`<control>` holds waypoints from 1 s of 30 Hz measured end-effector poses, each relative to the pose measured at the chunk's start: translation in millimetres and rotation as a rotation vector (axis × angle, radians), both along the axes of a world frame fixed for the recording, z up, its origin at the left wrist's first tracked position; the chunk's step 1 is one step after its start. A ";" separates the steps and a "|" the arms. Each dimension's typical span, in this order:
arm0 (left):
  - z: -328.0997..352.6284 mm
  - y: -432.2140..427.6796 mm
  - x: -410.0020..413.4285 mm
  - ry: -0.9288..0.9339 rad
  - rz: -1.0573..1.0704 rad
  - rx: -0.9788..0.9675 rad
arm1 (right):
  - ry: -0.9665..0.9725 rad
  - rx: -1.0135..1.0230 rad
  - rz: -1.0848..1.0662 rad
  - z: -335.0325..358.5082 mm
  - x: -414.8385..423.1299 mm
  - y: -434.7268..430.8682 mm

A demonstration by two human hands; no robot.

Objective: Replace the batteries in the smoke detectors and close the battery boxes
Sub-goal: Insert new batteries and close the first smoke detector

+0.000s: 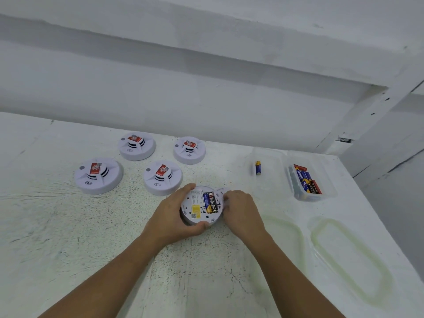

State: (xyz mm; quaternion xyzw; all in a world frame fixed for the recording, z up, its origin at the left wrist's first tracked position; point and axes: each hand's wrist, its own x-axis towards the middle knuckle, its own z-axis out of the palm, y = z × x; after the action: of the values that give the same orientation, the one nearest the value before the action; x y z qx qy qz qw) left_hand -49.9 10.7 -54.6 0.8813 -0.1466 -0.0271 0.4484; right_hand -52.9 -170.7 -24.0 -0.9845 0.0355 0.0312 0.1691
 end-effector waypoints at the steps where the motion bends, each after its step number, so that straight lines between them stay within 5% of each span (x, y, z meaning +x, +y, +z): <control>1: 0.5 1.1 -1.1 0.005 0.008 -0.004 | 0.004 -0.022 -0.005 -2.9 -1.7 0.6; 12: 3.2 26.8 -21.9 0.088 -0.001 -0.061 | -0.022 0.057 -0.088 4.6 -7.0 3.5; 18: 3.7 35.7 -28.5 0.091 -0.022 -0.069 | 0.078 0.493 -0.243 20.8 -3.4 0.7; 22: 3.2 37.3 -27.0 0.090 -0.041 -0.034 | 0.160 0.712 -0.165 31.2 -6.6 -0.6; 30: 0.9 42.1 -20.4 0.105 -0.077 -0.052 | 0.195 0.420 0.229 51.4 -20.1 14.1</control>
State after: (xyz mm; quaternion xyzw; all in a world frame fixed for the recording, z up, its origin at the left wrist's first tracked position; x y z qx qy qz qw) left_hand -70.3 52.9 -53.8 0.8606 -0.1573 -0.0867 0.4766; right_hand -73.0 -156.6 27.4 -0.9177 -0.0675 0.1517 0.3609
